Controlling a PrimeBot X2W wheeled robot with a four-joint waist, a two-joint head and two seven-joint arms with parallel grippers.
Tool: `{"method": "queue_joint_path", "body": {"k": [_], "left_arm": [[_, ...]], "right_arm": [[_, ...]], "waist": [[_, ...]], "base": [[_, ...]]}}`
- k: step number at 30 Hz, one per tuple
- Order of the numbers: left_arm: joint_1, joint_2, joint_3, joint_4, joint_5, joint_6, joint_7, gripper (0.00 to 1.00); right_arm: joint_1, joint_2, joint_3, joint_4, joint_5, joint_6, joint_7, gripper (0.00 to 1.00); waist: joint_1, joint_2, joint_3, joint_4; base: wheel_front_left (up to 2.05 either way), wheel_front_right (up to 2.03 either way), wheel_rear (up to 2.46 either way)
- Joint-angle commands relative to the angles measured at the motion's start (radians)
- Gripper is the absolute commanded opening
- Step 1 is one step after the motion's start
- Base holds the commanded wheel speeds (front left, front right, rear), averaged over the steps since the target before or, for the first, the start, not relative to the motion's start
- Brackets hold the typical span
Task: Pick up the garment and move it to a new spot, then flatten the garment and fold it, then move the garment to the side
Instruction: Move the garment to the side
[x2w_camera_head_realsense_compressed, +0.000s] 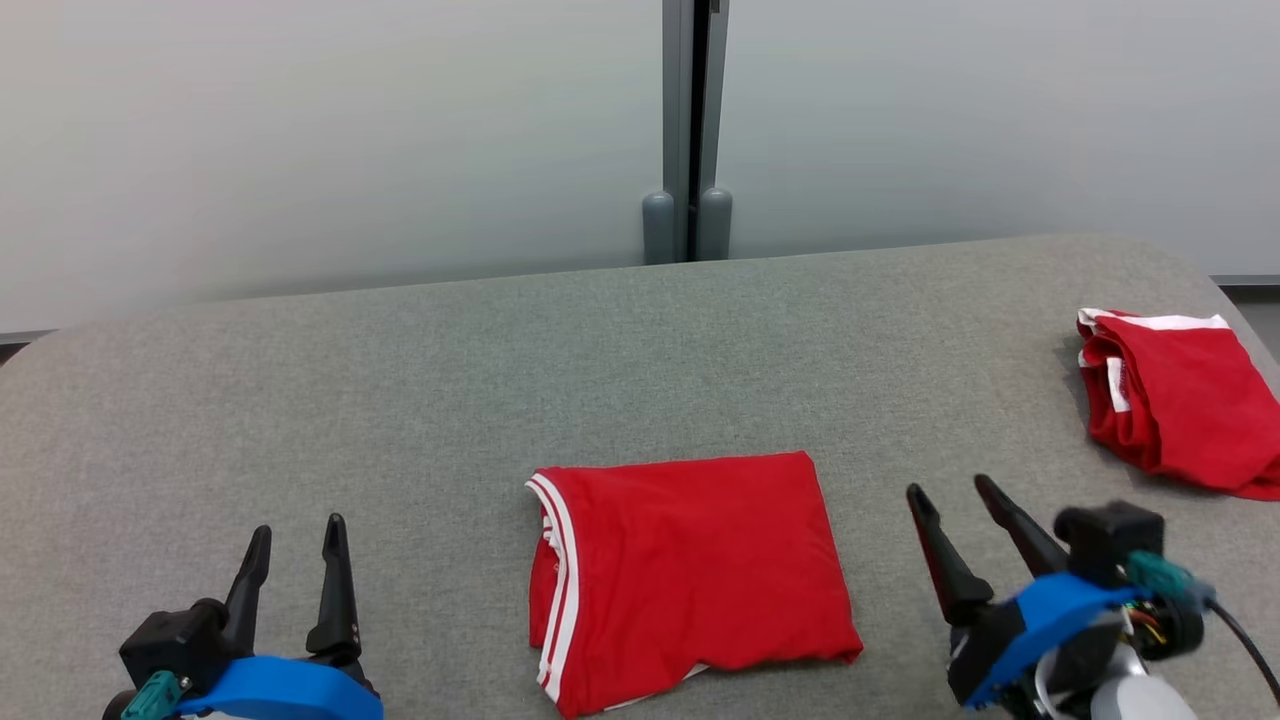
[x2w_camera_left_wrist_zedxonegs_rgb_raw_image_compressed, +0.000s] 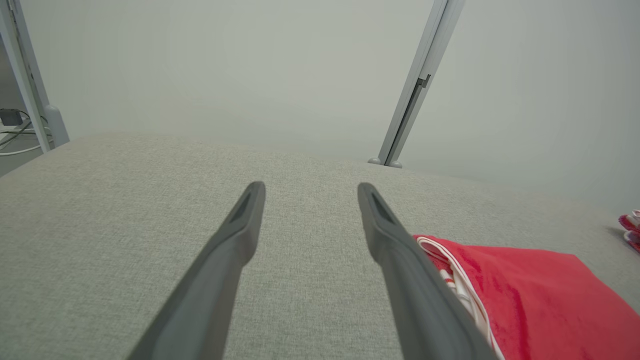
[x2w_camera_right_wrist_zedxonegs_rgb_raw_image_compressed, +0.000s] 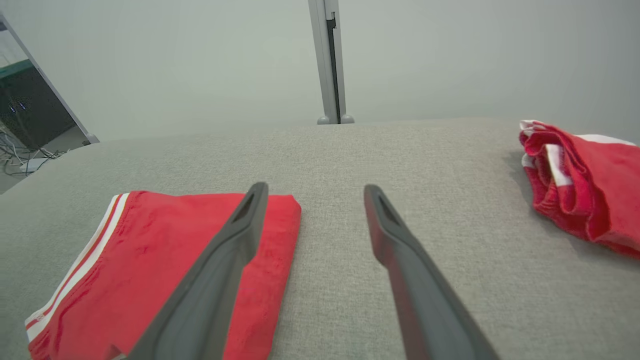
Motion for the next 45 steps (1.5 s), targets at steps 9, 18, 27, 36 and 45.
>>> {"method": "queue_joint_path", "body": {"k": [9,18,27,36,45], "left_arm": [[-0.038,0.013,-0.009,-0.043,0.009,0.003,0.007,1.00],[-0.085,0.010,-0.029,-0.045,0.018,-0.007,0.010,1.00],[-0.101,0.012,-0.035,-0.027,0.016,-0.014,0.004,1.00],[-0.102,0.010,-0.031,-0.022,0.010,-0.015,-0.006,1.00],[-0.115,0.023,-0.017,-0.044,0.010,-0.025,-0.014,1.00]], "right_arm": [[-0.169,0.021,0.045,0.074,0.012,0.000,0.358,1.00],[-0.235,0.056,-0.012,0.231,-0.018,0.001,0.519,1.00],[-0.243,0.062,0.064,0.345,0.077,0.002,0.527,1.00],[-0.335,0.045,0.087,0.327,0.009,0.001,0.467,0.00],[-0.525,-0.208,0.198,0.154,0.040,0.001,0.644,0.00]], "waist": [[0.0001,0.0000,0.063,0.031],[0.0001,0.0000,0.115,0.092],[0.0001,0.0000,0.122,0.107],[0.0001,0.0000,0.124,0.075],[0.0001,0.0000,0.156,-0.006]], "base": [[0.00,0.00,0.00],[0.00,0.00,0.00],[0.00,0.00,0.00],[0.00,0.00,0.00],[0.00,0.00,0.00]]}}
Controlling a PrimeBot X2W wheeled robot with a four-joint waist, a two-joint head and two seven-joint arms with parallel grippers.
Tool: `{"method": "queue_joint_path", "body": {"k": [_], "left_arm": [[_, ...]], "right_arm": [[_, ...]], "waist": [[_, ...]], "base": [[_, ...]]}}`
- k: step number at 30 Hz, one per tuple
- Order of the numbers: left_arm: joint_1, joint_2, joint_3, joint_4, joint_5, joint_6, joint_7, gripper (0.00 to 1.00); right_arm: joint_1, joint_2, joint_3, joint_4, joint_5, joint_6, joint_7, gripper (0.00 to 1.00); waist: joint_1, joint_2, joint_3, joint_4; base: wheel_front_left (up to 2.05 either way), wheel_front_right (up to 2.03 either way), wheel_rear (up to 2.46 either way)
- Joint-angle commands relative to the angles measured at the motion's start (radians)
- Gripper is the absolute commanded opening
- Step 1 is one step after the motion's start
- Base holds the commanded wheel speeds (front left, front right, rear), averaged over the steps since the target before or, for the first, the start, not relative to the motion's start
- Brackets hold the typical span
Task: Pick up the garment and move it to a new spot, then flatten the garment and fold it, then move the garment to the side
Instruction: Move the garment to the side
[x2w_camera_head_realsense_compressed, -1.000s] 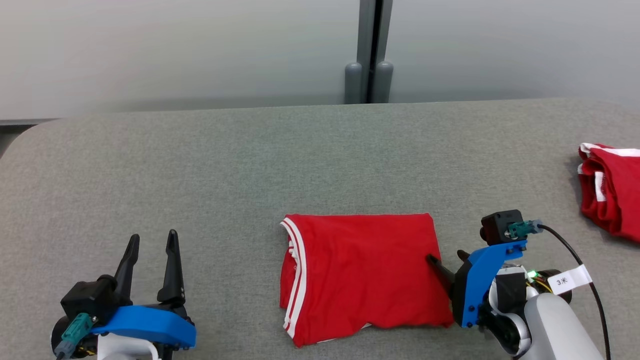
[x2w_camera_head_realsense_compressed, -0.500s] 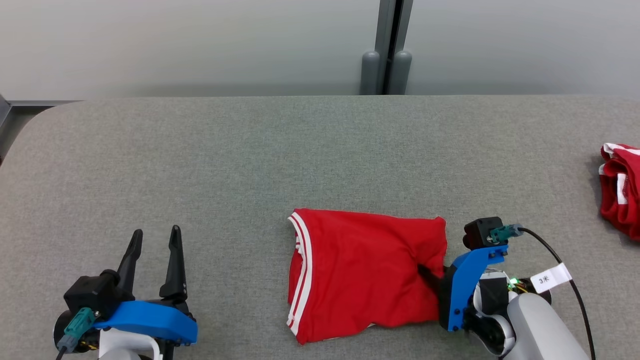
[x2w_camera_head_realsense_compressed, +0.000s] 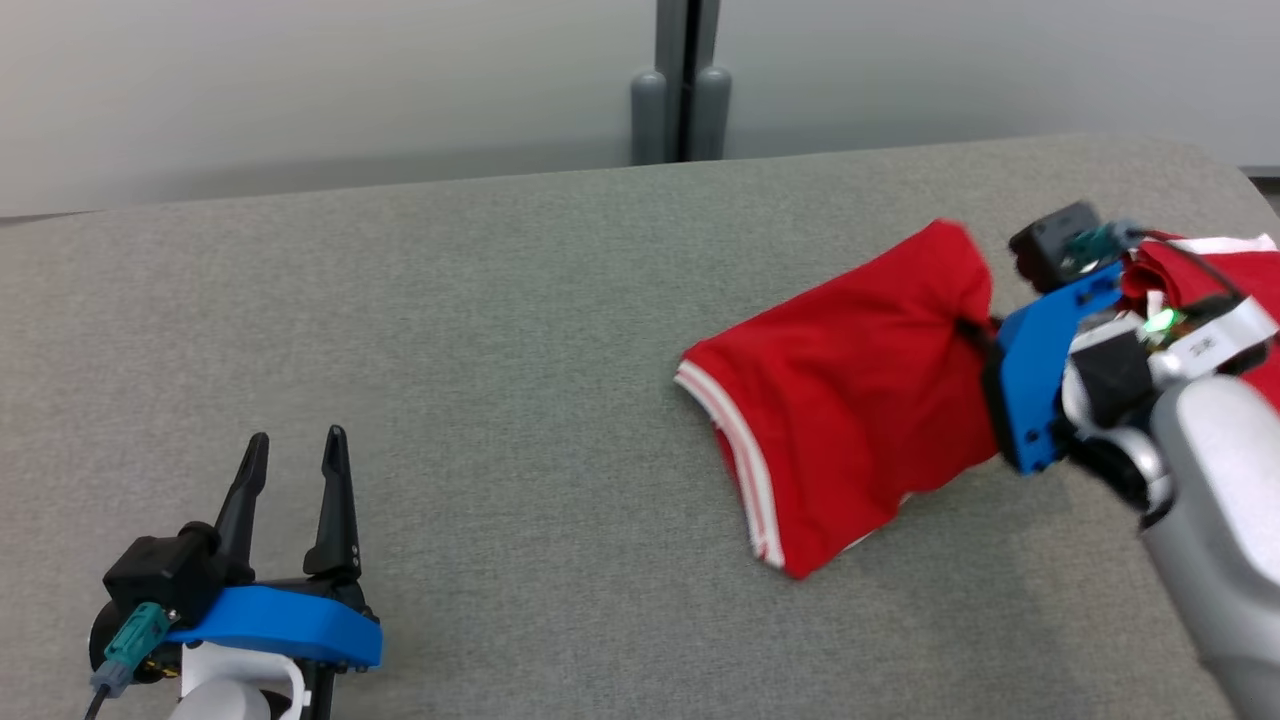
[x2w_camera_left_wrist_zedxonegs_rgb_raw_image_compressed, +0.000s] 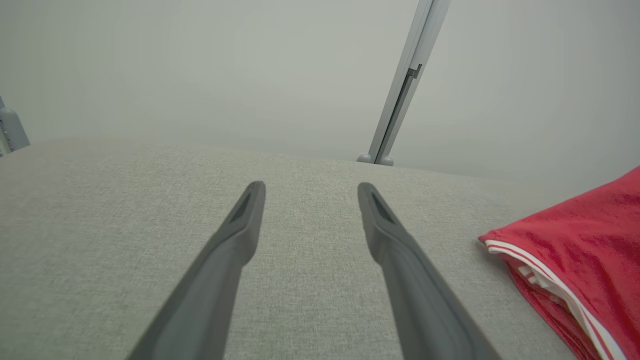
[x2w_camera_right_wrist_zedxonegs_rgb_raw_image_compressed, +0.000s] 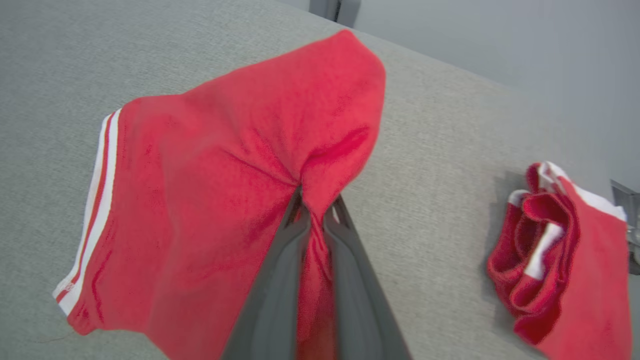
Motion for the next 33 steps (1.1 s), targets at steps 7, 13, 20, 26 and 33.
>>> {"method": "queue_joint_path", "body": {"k": [7,13,20,26,33], "left_arm": [[-0.053,0.001,-0.005,-0.019,0.011,-0.009,-0.006,1.00],[-0.125,0.025,-0.020,-0.031,0.029,-0.026,0.009,1.00],[-0.206,0.058,-0.025,-0.060,0.050,-0.040,0.037,1.00],[-0.253,0.092,-0.027,-0.106,0.070,-0.035,0.068,1.00],[-0.278,0.113,-0.040,-0.142,0.085,-0.032,0.093,1.00]], "right_arm": [[-0.150,-0.213,0.034,-0.078,0.059,0.000,0.092,0.00],[-0.241,-0.364,0.081,-0.082,0.079,0.000,0.043,0.00],[-0.299,-0.482,0.082,0.029,0.055,0.000,-0.119,0.00],[-0.288,-0.516,0.033,0.157,-0.016,0.000,-0.194,0.00],[-0.281,-0.440,-0.093,0.295,-0.160,0.000,-0.275,0.50]], "waist": [[-0.0001,-0.0001,0.055,-0.065],[-0.0001,-0.0001,0.142,-0.104],[-0.0001,-0.0001,0.258,-0.104],[-0.0001,-0.0001,0.347,-0.102],[-0.0001,-0.0001,0.385,-0.104]], "base": [[0.00,0.00,0.00],[0.00,0.00,0.00],[0.00,0.00,0.00],[0.00,0.00,0.00],[0.00,0.00,0.00]]}}
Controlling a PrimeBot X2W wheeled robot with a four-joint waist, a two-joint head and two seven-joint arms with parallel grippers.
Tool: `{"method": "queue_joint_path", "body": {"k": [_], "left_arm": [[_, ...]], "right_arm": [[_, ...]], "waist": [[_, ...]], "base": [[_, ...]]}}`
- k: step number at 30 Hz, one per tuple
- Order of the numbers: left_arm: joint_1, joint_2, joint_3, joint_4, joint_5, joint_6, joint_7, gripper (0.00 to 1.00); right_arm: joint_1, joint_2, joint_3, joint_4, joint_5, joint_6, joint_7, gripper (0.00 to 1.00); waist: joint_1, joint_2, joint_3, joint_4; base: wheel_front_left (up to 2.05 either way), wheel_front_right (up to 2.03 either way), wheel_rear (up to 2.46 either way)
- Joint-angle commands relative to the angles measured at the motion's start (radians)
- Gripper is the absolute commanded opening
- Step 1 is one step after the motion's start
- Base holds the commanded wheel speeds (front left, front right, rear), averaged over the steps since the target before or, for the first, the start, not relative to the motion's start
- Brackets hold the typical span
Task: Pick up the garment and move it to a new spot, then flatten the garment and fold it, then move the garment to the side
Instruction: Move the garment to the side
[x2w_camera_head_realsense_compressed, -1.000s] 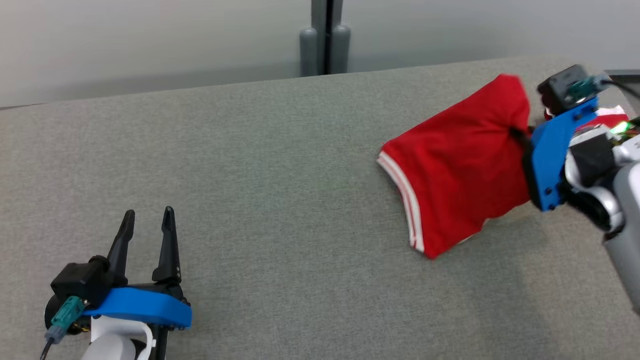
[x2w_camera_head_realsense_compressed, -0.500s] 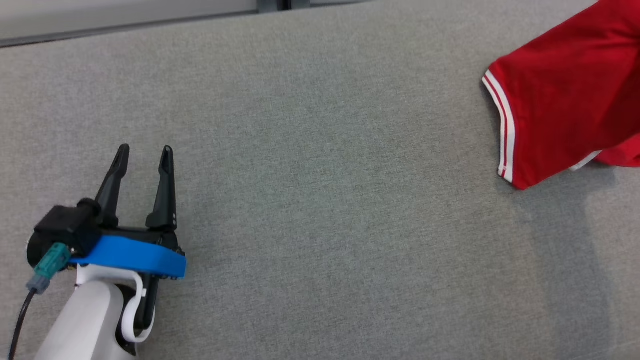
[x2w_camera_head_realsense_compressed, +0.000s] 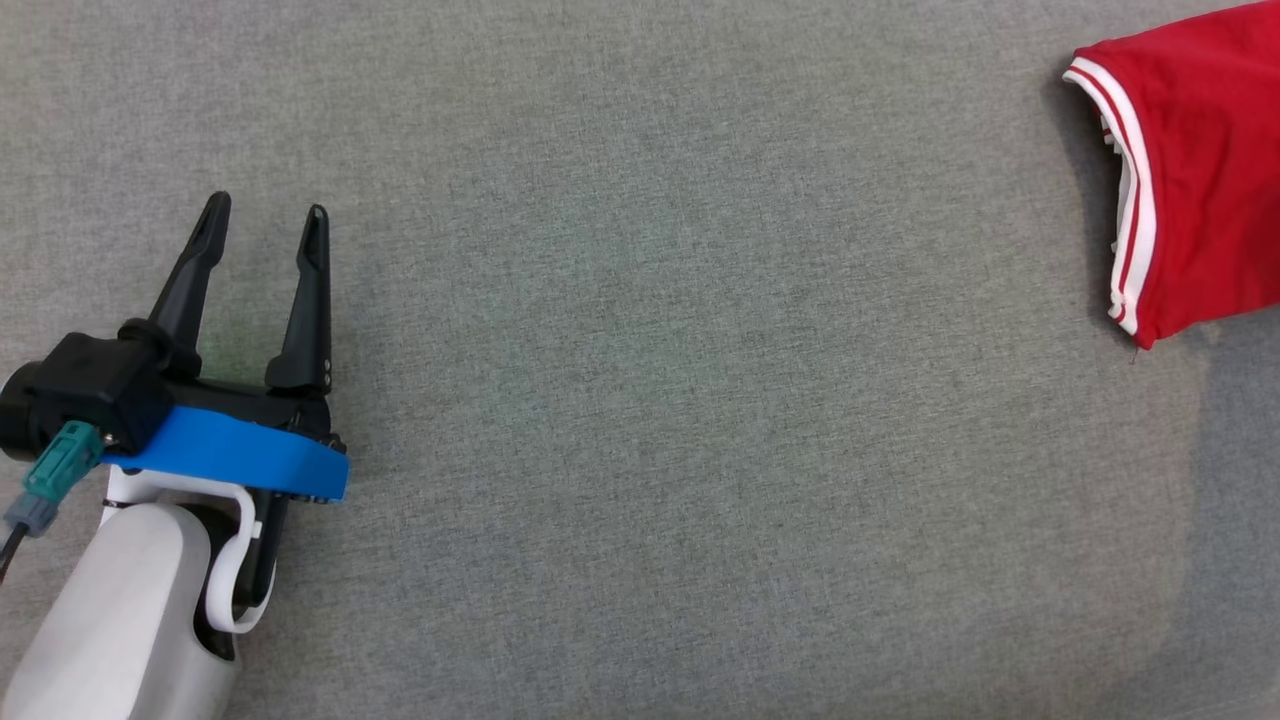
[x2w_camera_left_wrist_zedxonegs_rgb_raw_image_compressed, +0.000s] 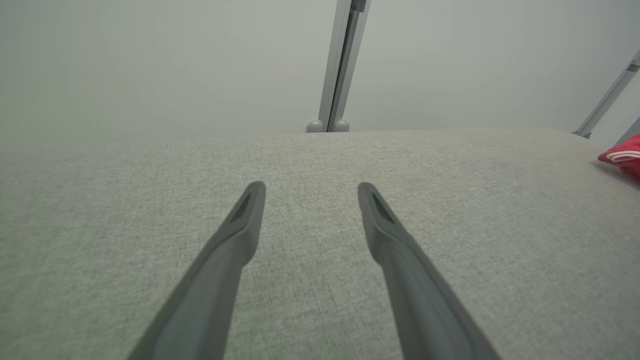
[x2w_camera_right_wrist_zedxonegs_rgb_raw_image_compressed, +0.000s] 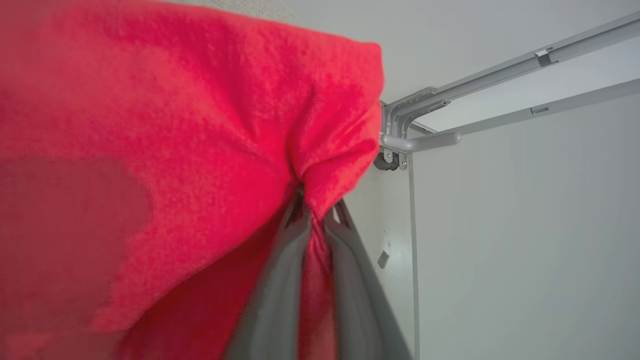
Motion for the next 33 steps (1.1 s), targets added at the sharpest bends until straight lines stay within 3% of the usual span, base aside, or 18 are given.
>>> {"method": "queue_joint_path", "body": {"k": [1,7,14,21,25,33], "left_arm": [[-0.013,0.010,-0.005,-0.005,0.007,0.002,0.004,1.00],[-0.001,-0.003,-0.017,0.024,0.000,-0.005,-0.011,1.00],[0.063,-0.055,-0.012,0.092,-0.032,0.002,-0.066,1.00],[0.158,-0.083,0.005,0.131,-0.051,0.014,-0.094,1.00],[0.209,-0.095,0.024,0.142,-0.061,0.016,-0.101,1.00],[0.292,-0.114,0.055,0.157,-0.062,0.012,-0.106,1.00]], "right_arm": [[-0.001,0.016,-0.025,0.015,-0.038,0.000,-0.022,1.00],[0.024,0.104,-0.131,0.037,-0.199,0.000,-0.099,1.00],[0.116,0.238,-0.233,-0.013,-0.176,0.000,-0.222,1.00],[0.351,0.428,-0.333,-0.211,-0.072,0.000,-0.360,1.00],[0.518,0.511,-0.348,-0.363,-0.027,0.000,-0.379,1.00],[0.751,0.632,-0.343,-0.556,-0.027,0.000,-0.390,1.00]], "waist": [[-0.0002,0.0000,0.000,-0.001],[-0.0002,0.0000,-0.056,-0.003],[-0.0002,0.0000,-0.203,0.020],[-0.0002,0.0000,-0.343,0.060],[-0.0002,0.0000,-0.408,0.082],[-0.0002,0.0000,-0.485,0.109]], "base": [[0.00,0.00,0.00],[0.00,0.00,0.00],[0.00,0.00,0.00],[0.00,0.00,0.00],[0.00,0.00,0.00],[0.00,0.00,0.00]]}}
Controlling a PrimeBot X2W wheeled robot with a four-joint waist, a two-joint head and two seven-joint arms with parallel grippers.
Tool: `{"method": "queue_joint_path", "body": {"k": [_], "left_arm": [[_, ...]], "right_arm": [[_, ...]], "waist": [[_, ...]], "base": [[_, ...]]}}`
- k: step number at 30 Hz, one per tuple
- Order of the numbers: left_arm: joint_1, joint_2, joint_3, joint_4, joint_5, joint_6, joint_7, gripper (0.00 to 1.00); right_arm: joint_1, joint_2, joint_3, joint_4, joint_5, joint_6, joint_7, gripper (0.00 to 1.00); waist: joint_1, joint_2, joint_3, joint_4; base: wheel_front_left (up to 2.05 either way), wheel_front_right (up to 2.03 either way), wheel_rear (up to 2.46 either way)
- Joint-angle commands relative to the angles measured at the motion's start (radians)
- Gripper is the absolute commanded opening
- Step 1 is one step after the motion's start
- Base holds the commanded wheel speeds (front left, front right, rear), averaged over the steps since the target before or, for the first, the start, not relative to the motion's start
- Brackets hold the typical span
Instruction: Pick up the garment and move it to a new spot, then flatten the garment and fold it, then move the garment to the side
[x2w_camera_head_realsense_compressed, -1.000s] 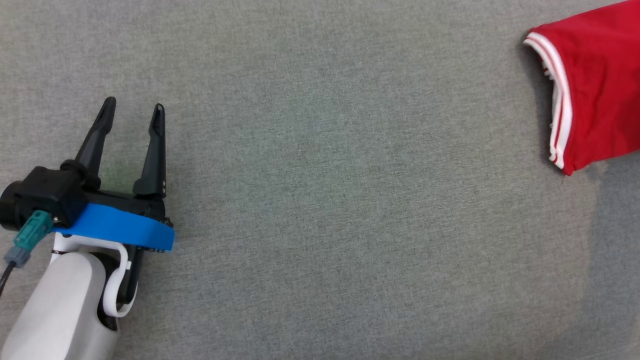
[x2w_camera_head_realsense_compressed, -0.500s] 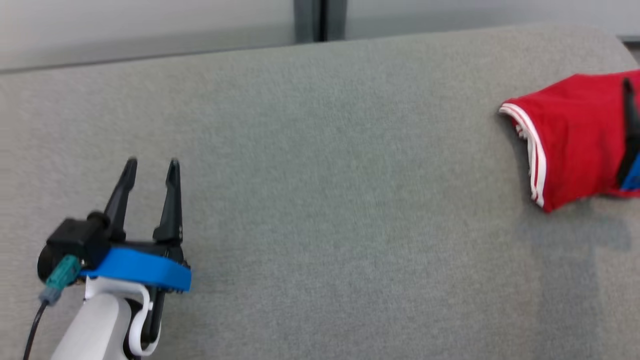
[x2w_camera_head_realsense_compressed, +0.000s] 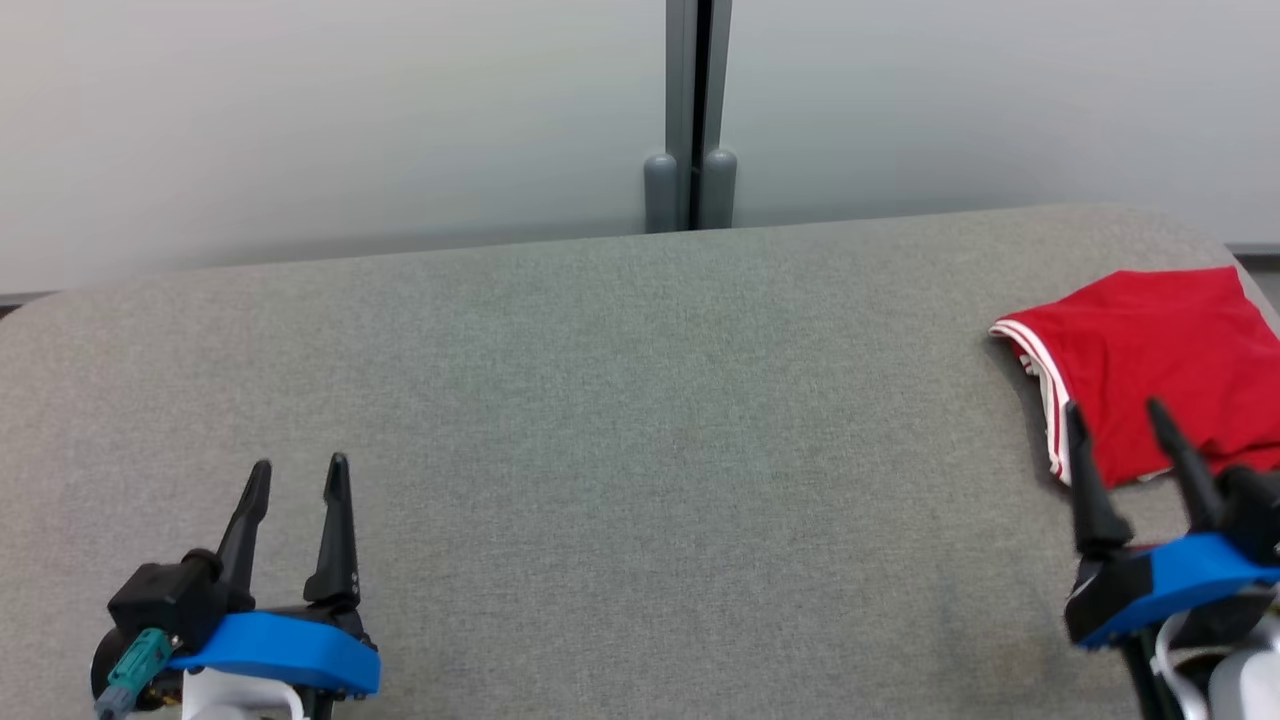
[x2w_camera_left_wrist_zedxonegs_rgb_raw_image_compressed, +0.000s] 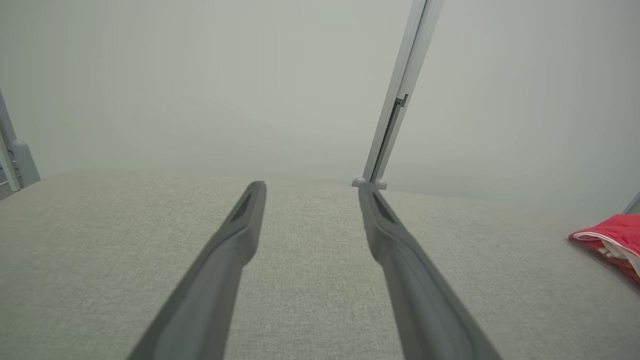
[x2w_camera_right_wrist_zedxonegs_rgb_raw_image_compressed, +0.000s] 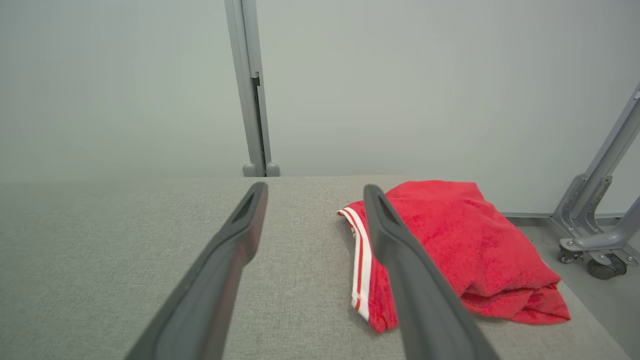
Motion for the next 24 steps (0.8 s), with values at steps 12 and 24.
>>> {"method": "queue_joint_path", "body": {"k": [12,24], "left_arm": [[0.078,-0.040,0.048,0.036,0.026,-0.015,-0.004,1.00],[0.100,-0.058,0.059,0.060,0.038,-0.030,-0.004,1.00]], "right_arm": [[0.129,0.057,0.038,0.001,0.021,0.001,-0.006,1.00],[0.117,0.065,0.058,0.050,0.013,0.001,-0.020,1.00]], "waist": [[0.0003,0.0000,-0.074,0.028],[0.0003,0.0000,-0.087,0.046]], "base": [[0.00,0.00,0.00],[0.00,0.00,0.00]]}}
